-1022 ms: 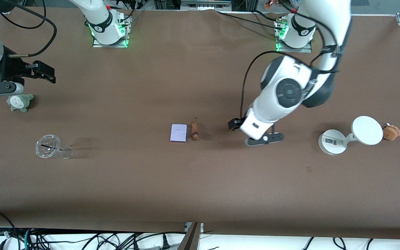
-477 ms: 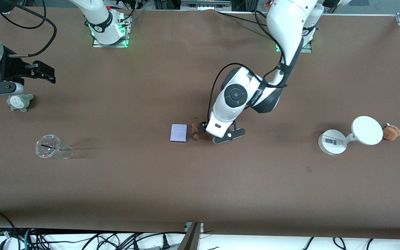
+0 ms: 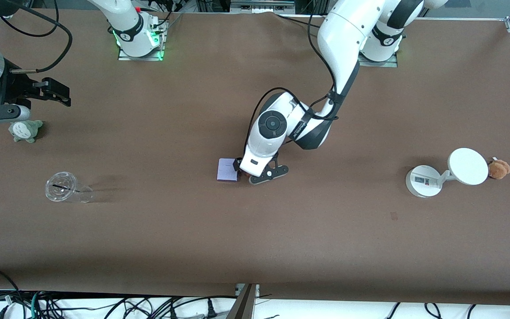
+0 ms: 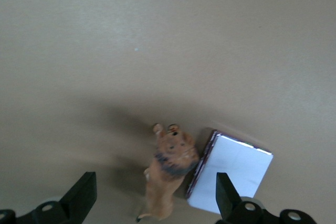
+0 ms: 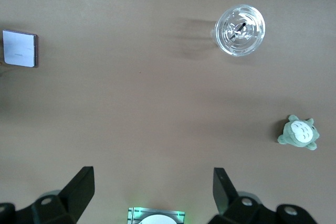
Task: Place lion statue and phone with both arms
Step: 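Lower the left gripper and close it on the lion statue, then carry the lion toward the white lamp while the right gripper reaches the phone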
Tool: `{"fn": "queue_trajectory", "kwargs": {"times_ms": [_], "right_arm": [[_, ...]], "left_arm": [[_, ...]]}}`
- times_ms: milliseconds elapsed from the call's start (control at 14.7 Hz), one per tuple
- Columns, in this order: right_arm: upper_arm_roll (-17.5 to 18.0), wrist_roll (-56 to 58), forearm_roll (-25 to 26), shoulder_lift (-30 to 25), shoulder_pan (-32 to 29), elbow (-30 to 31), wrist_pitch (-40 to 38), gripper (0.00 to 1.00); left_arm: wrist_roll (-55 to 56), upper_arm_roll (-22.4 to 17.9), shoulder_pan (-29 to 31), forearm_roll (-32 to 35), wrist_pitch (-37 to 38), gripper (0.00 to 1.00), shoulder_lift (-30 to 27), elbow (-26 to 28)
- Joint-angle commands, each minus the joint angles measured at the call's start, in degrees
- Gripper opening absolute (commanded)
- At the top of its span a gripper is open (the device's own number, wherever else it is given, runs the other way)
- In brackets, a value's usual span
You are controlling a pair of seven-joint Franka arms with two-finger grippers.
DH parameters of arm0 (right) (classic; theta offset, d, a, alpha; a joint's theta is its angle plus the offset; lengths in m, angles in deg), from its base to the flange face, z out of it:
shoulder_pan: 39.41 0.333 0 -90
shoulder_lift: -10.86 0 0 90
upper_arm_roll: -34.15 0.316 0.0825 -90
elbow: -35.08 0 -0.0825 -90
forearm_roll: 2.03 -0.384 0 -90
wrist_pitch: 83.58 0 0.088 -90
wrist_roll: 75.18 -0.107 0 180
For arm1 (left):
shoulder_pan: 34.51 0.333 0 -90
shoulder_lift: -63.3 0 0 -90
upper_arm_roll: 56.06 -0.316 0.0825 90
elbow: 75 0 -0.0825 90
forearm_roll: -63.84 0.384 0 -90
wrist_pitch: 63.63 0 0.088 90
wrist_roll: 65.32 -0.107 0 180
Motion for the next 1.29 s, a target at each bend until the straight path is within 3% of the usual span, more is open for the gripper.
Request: {"fn": "queue_trajectory", "kwargs": {"times_ms": [0,272,409,545,817,1022,1226], "right_arm": [[0.0,-0.1,-0.2,0.5,-0.2,-1.3,-0.4,1.0],[0.0,-0.1,-0.2,0.5,-0.2,-1.3,-0.3,1.0],[0.0,-0.1,-0.3,0.5,-0.2,-1.3,-0.3,1.0],[0.0,-0.1,-0.3,0.5,-0.2,-1.3,-0.3,1.0],[0.1,0.0,-0.1,1.4,-0.2,-1.3,-0.3,1.0],[0.1,0.0,-0.2,1.6,-0.1,-1.8,-0.4,1.0],[0.1,0.0,-0.3,2.1,-0.1,-1.7,-0.4,1.0]], "left_arm": [[-1.7,-1.1,-1.4,2.0,0.8,1.0,4.8,-6.8],[-2.5,-1.1,-2.2,4.0,0.3,1.0,5.7,-6.8],[-4.7,-1.1,-2.2,4.8,0.3,0.76,5.8,-6.5],[-7.4,-1.1,-2.1,5.0,0.3,0.46,5.8,-6.2],[-9.0,-1.1,-2.0,5.0,0.8,0.0,5.7,-6.1],[-9.0,-1.1,-1.6,5.2,0.9,0.0,5.0,-6.1],[-14.7,-1.4,3.3,4.9,5.3,0.0,0.8,-5.2]]}}
